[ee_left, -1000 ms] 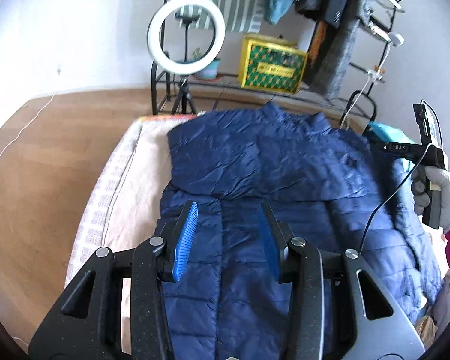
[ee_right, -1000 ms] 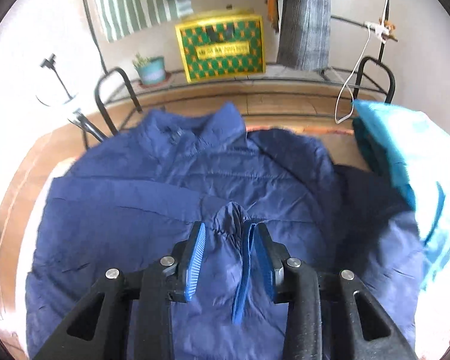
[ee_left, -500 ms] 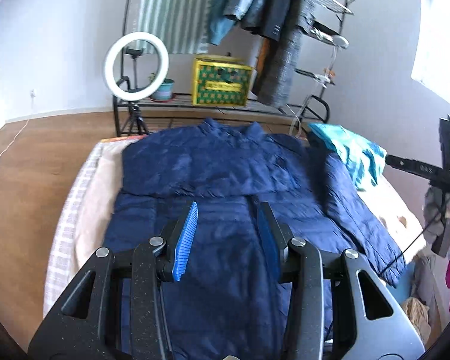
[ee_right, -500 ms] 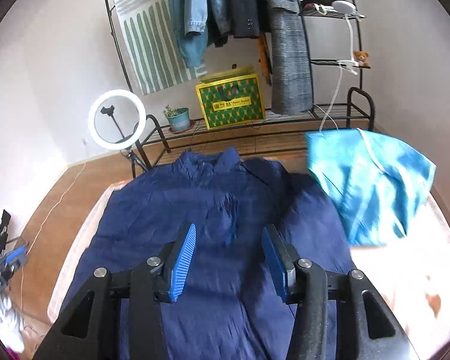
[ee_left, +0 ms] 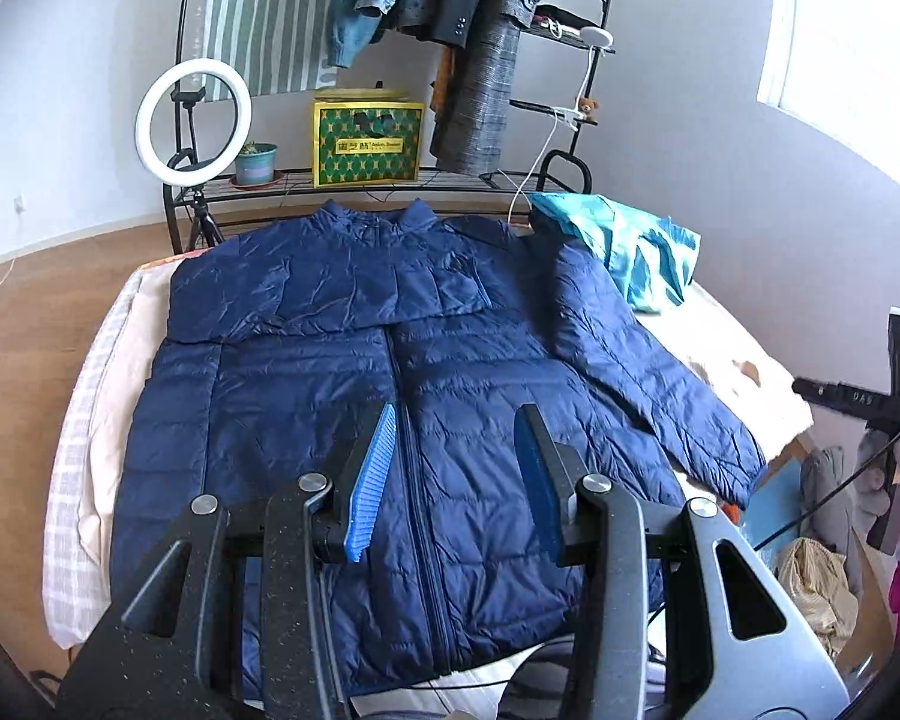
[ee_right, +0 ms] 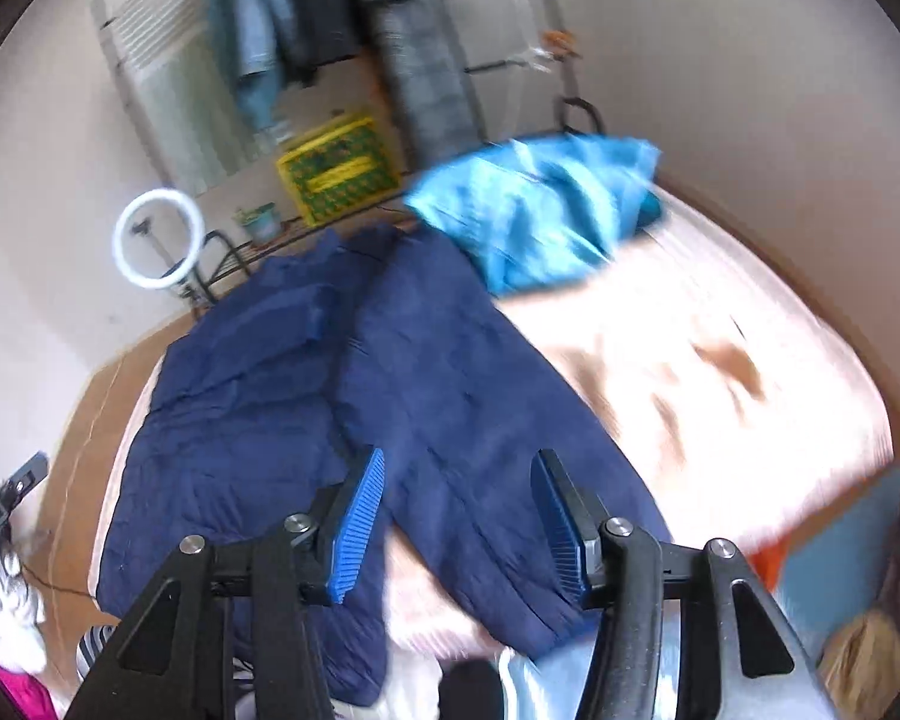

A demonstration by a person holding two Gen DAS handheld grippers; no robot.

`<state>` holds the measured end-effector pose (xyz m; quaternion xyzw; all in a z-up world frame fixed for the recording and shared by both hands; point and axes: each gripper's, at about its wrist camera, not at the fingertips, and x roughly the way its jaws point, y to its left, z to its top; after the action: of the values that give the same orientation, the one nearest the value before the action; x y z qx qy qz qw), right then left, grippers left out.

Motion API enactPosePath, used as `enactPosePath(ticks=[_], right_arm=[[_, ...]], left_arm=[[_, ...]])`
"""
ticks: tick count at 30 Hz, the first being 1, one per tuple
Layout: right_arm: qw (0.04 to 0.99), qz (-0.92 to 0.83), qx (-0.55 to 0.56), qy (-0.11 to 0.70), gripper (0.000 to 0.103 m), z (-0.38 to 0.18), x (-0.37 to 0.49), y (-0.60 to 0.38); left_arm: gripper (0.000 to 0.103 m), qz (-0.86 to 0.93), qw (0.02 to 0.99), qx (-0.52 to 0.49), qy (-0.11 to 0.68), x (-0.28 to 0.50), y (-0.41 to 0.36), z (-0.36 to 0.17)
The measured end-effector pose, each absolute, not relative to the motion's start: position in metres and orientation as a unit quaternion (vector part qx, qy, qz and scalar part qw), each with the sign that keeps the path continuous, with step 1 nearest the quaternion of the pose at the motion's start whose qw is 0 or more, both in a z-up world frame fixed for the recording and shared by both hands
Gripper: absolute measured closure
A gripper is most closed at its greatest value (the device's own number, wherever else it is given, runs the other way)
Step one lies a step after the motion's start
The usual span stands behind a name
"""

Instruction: Fold large clothes

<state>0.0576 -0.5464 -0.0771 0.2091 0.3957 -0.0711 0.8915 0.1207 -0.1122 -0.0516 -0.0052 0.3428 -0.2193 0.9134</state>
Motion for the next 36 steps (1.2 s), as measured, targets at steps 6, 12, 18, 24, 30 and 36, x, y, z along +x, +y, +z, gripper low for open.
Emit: enactPosePath(ticks=[6, 12, 18, 24, 30, 36], right_arm=[[0.849, -0.113, 0.292, 0.425, 0.049, -0.135, 0.024, -0.585], [0.811, -0.138, 0.360, 0.441, 0.047, -0.182, 0.017, -0.607], [0.792, -0.150, 0.392, 0.443, 0.046, -0.203, 0.024, -0.623], [0.785, -0.150, 0.397, 0.452, 0.047, -0.213, 0.028, -0.624], [0.794, -0.144, 0.385, 0.448, 0.080, -0.206, 0.030, -0.622], [0.825, -0.147, 0.352, 0.418, 0.097, -0.173, 0.026, -0.611]], left_arm=[[0.061, -0.217, 0.911, -0.005, 0.350, 0.116, -0.111, -0.055], [0.061, -0.216, 0.911, -0.003, 0.352, 0.117, -0.112, -0.056], [0.061, -0.215, 0.908, -0.001, 0.358, 0.117, -0.110, -0.060], [0.061, -0.215, 0.909, -0.001, 0.358, 0.118, -0.109, -0.061], [0.061, -0.212, 0.910, -0.007, 0.355, 0.121, -0.107, -0.061], [0.061, -0.208, 0.910, -0.008, 0.360, 0.126, -0.104, -0.065]])
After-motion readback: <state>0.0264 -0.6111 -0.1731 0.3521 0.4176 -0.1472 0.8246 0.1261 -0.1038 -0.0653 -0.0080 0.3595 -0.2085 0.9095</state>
